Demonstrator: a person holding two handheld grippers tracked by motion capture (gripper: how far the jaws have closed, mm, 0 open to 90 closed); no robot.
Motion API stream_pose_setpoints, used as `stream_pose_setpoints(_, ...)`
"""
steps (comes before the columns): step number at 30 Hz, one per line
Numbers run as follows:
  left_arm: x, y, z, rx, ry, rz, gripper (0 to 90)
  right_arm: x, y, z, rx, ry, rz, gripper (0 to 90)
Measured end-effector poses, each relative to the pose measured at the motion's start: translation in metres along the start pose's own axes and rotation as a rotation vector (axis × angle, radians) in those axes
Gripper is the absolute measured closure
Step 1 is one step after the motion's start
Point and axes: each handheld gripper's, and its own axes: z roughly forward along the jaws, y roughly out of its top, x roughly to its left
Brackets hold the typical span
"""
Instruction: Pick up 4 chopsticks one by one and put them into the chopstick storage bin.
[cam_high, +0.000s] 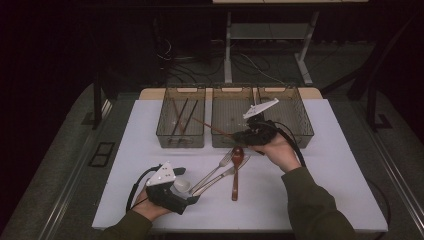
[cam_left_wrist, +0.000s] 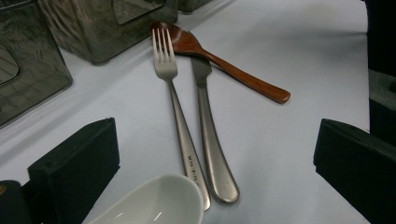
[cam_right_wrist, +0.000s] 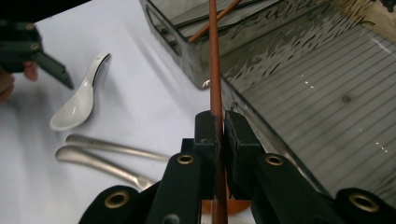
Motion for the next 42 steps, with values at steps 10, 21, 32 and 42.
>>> stream_pose_setpoints(10,-0.001,0.000,0.000,-0.002,-0.007,0.011,0.0,-0.004,0.028,0.019,0.007,-0.035,0.036,84.3)
stream_pose_setpoints(21,-0.002,0.001,0.001,-0.004,-0.016,0.006,0.0,-0.004,0.057,0.046,0.036,-0.059,0.036,84.3)
stream_pose_setpoints(32,-0.001,0.001,0.000,-0.001,-0.019,0.008,0.0,-0.002,0.084,0.078,0.064,-0.095,0.048,84.2)
stream_pose_setpoints(42,-0.001,0.001,0.000,-0.010,-0.021,0.001,0.0,-0.008,0.106,0.111,0.090,-0.133,0.088,84.2)
